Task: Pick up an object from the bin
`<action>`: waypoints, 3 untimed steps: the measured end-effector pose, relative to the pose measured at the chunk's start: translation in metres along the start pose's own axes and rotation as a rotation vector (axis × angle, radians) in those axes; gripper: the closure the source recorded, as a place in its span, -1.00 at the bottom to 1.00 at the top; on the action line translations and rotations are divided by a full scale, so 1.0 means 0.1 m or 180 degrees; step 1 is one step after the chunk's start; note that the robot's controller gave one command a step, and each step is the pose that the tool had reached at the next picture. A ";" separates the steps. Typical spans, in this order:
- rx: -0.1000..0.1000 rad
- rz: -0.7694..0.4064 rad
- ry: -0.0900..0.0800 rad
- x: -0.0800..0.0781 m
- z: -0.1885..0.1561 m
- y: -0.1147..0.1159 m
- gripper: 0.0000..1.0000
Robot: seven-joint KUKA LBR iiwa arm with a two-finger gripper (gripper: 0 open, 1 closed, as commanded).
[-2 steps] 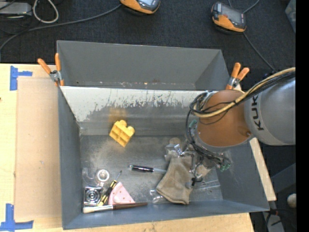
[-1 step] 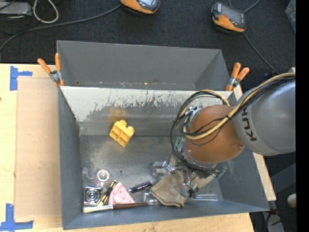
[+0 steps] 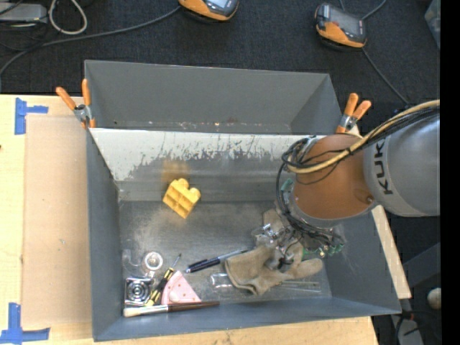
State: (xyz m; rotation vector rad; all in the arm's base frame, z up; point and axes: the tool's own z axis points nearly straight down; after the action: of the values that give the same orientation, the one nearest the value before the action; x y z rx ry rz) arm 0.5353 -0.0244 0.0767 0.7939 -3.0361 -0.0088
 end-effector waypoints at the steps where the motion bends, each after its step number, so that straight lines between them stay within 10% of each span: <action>1: 0.0000 0.0000 0.0000 0.00 0.00 0.00 1.00; 3: -0.0010 0.0004 0.0010 0.01 -0.33 0.02 1.00</action>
Offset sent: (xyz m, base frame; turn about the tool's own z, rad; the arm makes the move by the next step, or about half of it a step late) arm 0.0001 0.0001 0.0323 0.0000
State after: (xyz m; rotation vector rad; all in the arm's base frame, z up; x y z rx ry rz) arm 0.5339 -0.0231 0.1099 0.7912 -3.0329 -0.0123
